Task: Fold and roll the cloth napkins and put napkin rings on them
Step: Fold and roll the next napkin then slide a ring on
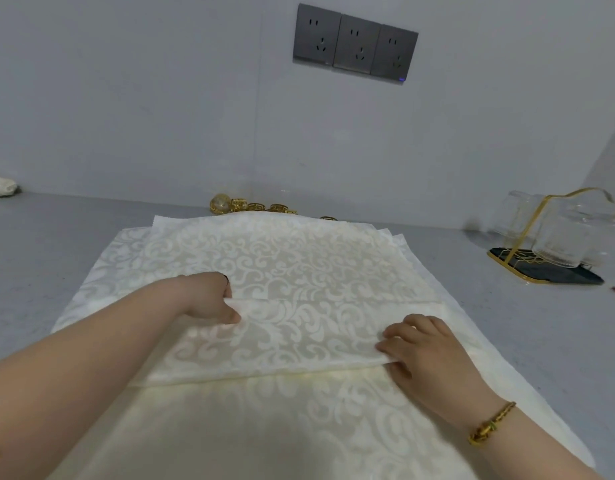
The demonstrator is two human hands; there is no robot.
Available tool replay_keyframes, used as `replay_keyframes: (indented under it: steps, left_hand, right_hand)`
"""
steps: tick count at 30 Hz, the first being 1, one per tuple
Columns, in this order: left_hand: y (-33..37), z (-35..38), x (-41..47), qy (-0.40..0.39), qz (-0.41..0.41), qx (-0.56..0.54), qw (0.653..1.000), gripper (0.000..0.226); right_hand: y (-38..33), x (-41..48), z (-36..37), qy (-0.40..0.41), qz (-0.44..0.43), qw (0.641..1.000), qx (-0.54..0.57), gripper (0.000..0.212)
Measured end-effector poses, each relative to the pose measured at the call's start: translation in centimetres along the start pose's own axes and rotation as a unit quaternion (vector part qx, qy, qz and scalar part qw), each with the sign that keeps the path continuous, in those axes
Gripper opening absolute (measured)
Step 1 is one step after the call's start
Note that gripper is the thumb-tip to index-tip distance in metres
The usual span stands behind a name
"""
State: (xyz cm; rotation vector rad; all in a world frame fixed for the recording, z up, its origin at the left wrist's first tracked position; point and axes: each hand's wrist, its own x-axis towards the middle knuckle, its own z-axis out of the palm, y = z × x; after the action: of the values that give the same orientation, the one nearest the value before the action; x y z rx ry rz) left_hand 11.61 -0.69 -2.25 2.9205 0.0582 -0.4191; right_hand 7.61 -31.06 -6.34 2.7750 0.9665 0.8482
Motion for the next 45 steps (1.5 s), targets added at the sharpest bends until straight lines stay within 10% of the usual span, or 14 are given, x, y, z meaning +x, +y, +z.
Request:
replay_keyframes:
  steps: [11, 17, 24, 37, 45]
  left_hand:
    - [2.3, 0.3, -2.9, 0.047, 0.122, -0.236, 0.963, 0.043]
    - [6.1, 3.8, -3.6, 0.018, 0.063, -0.453, 0.889, 0.014]
    - [7.0, 4.2, -3.1, 0.015, 0.057, -0.405, 0.912, 0.018]
    - [7.2, 5.2, -7.3, 0.032, 0.104, -0.399, 0.91, 0.021]
    - [4.9, 7.9, -10.6, 0.038, 0.242, -0.364, 0.899, 0.051]
  right_hand:
    - [4.9, 7.4, 1.0, -0.11, 0.075, 0.975, -0.178, 0.019]
    - [8.4, 13.0, 3.6, -0.13, 0.23, 0.961, -0.078, 0.038]
    - [8.1, 10.3, 5.4, -0.24, 0.231, 0.943, 0.025, 0.061]
    - [3.7, 4.2, 1.8, -0.194, 0.125, 0.973, 0.003, 0.046]
    - [-2.3, -2.1, -1.1, 0.047, 0.0, 0.998, 0.053, 0.054]
